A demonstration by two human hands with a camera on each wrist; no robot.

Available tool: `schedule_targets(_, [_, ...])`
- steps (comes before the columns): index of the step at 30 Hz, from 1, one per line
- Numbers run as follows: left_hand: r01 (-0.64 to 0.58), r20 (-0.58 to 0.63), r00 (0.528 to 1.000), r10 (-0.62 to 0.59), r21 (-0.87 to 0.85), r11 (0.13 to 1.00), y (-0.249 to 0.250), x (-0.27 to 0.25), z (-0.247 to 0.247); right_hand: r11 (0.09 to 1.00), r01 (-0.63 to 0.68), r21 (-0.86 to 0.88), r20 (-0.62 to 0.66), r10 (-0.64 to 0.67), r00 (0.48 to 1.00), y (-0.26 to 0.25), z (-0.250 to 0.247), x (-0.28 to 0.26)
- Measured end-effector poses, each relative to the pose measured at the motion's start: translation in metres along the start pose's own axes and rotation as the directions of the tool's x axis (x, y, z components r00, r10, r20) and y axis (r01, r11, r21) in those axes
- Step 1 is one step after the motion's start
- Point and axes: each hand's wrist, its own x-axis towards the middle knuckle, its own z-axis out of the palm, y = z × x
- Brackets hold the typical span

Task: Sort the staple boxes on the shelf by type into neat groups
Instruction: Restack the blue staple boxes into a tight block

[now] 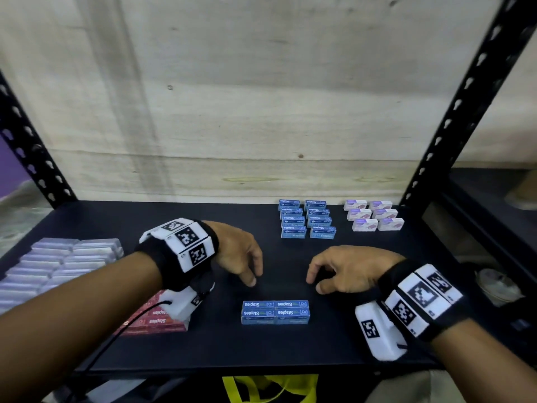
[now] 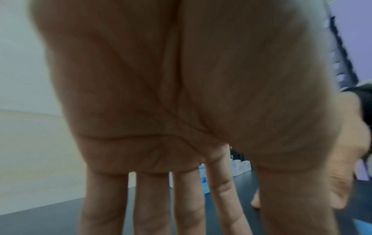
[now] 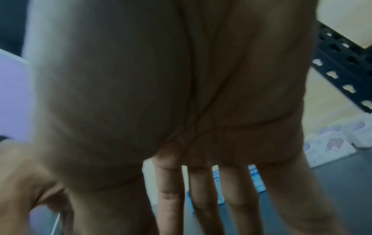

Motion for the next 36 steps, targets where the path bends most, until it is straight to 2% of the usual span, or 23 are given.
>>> schedule_targets(4, [0.02,-0.11,0.994,-0.023,-0.031,0.999,0.011,0.03,-0.022,0.999,-0.019,0.05,-0.025,0.02,0.999,0.012,-0.023,0.011])
schedule_targets(7, [0.026,-0.267,0.963,-0.028,-0.013,1.0,0.021,0.05,-0.037,0.997,-0.071,-0.021,-0.217,0.065,0.974,0.027,-0.041,0.02])
schedule_targets(9, [0.041,-0.326,0.944,-0.041,-0.008,0.999,0.025,0.061,-0.044,0.988,-0.137,-0.072,-0.313,0.108,0.944,0.038,-0.048,0.027])
schedule_targets(13, [0.09,-0.369,0.926,-0.082,0.005,0.996,0.028,0.078,-0.047,0.98,-0.186,-0.075,-0.329,0.152,0.932,0.052,-0.049,0.039])
schedule_targets(19, [0.093,-0.448,0.892,-0.069,0.032,0.995,0.032,0.094,-0.041,0.98,-0.188,-0.071,-0.355,0.151,0.923,0.059,-0.046,0.052])
schedule_targets(27, [0.127,-0.453,0.889,-0.063,0.111,0.986,0.037,0.098,-0.037,0.973,-0.217,-0.072,-0.369,0.176,0.913,0.054,-0.046,0.06])
schedule_targets(36, [0.104,-0.317,0.947,-0.051,0.152,0.983,0.023,0.063,-0.03,0.975,-0.215,-0.053,-0.334,0.185,0.924,0.038,-0.04,0.05])
